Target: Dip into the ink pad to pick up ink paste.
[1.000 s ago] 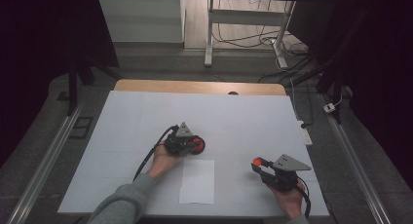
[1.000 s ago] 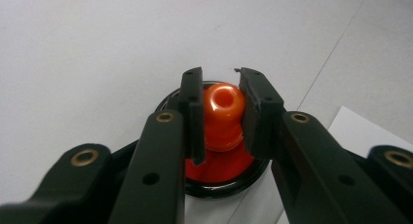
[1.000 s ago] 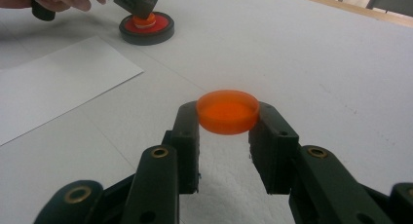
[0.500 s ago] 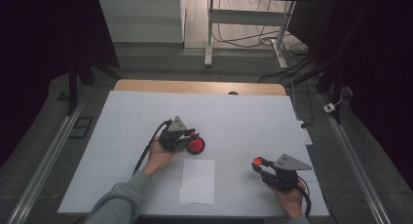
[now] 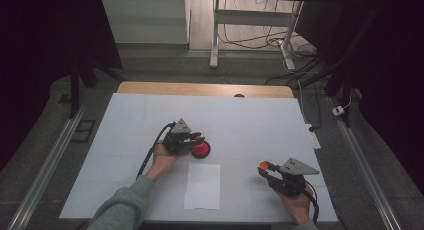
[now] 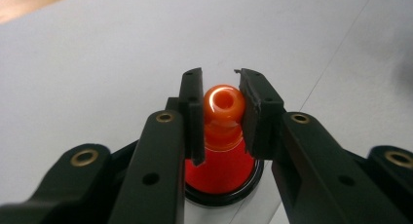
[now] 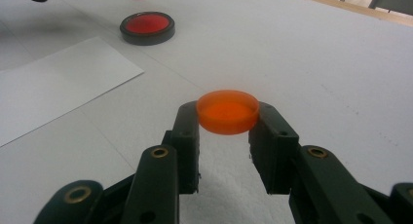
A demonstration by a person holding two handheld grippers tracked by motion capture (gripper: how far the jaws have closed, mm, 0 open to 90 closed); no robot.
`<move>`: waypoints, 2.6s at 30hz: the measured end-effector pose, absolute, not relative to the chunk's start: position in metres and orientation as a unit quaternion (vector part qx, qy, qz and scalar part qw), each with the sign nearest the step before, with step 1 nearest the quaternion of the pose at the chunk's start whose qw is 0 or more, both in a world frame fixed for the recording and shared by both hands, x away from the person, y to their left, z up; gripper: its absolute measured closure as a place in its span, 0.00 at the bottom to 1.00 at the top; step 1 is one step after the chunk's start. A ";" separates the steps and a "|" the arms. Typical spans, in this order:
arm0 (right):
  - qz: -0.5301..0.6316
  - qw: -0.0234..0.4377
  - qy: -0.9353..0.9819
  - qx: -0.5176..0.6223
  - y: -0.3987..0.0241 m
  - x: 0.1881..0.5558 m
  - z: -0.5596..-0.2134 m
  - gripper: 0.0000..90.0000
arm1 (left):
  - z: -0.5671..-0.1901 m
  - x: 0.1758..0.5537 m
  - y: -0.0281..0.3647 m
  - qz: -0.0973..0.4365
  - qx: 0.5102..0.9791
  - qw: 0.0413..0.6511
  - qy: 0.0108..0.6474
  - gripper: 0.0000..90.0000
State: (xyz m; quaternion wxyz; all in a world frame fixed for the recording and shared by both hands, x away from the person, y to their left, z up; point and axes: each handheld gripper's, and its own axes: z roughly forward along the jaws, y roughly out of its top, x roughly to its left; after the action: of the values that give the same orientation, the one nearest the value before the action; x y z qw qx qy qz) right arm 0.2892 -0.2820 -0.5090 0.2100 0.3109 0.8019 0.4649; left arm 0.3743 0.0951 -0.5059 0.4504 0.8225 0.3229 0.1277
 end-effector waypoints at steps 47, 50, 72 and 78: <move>0.470 0.207 0.798 0.314 -0.283 0.287 -0.508 0.72 | -0.530 0.378 0.087 0.133 0.834 0.421 0.330 0.81; 0.469 0.205 0.800 0.313 -0.283 0.287 -0.508 0.72 | -0.530 0.378 0.087 0.132 0.833 0.423 0.331 0.81; 0.469 0.207 0.799 0.313 -0.281 0.287 -0.508 0.72 | -0.530 0.377 0.086 0.139 0.835 0.421 0.326 0.81; 0.470 0.208 0.798 0.314 -0.281 0.287 -0.508 0.72 | -0.528 0.377 0.088 0.134 0.829 0.433 0.328 0.81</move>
State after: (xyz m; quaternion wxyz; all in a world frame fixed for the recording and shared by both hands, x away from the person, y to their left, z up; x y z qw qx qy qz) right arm 0.2867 -0.2812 -0.5078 0.2075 0.3141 0.7983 0.4700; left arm 0.3769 0.0876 -0.5283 0.4330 0.8288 0.3280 0.1343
